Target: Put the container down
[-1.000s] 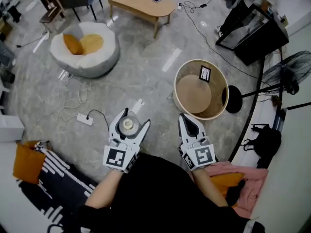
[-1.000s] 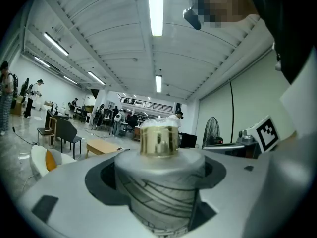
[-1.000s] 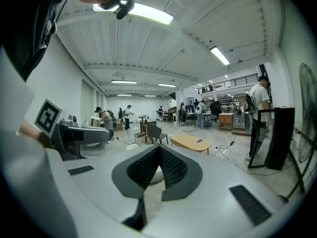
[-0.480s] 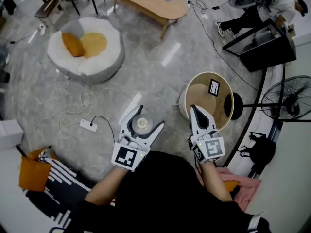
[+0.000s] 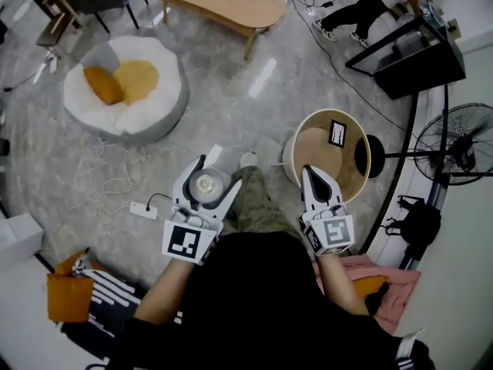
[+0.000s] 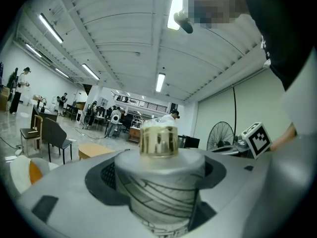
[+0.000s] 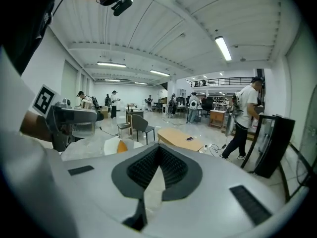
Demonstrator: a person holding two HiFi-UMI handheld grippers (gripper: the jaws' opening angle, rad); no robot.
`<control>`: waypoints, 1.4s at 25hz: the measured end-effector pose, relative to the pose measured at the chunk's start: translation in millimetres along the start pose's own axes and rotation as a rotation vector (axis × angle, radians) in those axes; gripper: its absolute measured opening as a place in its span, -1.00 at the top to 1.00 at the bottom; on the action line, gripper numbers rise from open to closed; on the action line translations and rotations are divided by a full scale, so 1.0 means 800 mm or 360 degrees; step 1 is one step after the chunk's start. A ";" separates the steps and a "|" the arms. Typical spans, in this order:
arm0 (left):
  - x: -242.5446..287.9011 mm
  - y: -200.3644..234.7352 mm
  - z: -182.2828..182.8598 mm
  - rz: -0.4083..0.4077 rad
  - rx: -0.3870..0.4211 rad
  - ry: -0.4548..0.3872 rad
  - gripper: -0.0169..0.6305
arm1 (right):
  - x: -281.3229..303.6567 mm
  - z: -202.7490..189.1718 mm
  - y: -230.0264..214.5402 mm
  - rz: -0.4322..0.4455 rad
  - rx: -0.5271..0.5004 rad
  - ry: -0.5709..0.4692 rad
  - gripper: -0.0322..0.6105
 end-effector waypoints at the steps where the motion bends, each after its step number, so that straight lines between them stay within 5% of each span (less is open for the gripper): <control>1: 0.008 0.004 0.003 -0.0001 0.0003 0.0004 -0.13 | 0.003 -0.001 -0.009 -0.0020 0.0020 -0.0004 0.83; 10: 0.122 0.006 0.048 -0.0135 0.0142 0.0077 -0.13 | 0.048 -0.009 -0.109 -0.0214 0.0225 -0.0053 0.83; 19: 0.327 -0.010 0.150 -0.0370 0.0299 0.0141 -0.13 | 0.070 0.009 -0.285 -0.0508 0.0478 -0.0087 0.83; 25: 0.446 -0.048 0.172 -0.0542 0.0345 0.0137 -0.13 | 0.077 0.005 -0.372 -0.0651 0.0532 -0.0085 0.83; 35: 0.644 -0.115 0.170 -0.1102 0.0434 0.0345 -0.13 | 0.072 -0.036 -0.445 -0.1028 0.0795 0.0144 0.83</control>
Point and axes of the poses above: the fingertips, and each gripper's own axes: x forward along the fingers, y to its left, z out of its top, the point moved 3 cm from there along -x, backward along the fingers, and after that the axes turned 11 degrees about y, right-handed, at the moved point
